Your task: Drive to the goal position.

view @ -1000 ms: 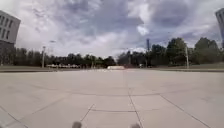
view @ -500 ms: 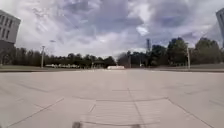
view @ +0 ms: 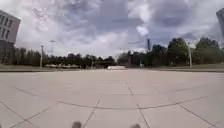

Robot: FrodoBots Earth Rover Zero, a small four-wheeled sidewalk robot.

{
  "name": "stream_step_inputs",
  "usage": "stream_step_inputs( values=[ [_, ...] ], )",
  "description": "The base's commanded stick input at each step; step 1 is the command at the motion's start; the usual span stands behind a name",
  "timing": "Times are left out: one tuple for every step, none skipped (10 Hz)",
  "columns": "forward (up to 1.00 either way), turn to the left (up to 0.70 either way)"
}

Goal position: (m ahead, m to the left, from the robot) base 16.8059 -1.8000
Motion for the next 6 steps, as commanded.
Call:
stream_step_inputs(
  values=[
    [0.70, 0.00],
    [0.70, 0.00],
    [0.70, 0.00],
    [0.70, 0.00],
    [0.70, 0.00],
    [0.70, 0.00]
  ],
)
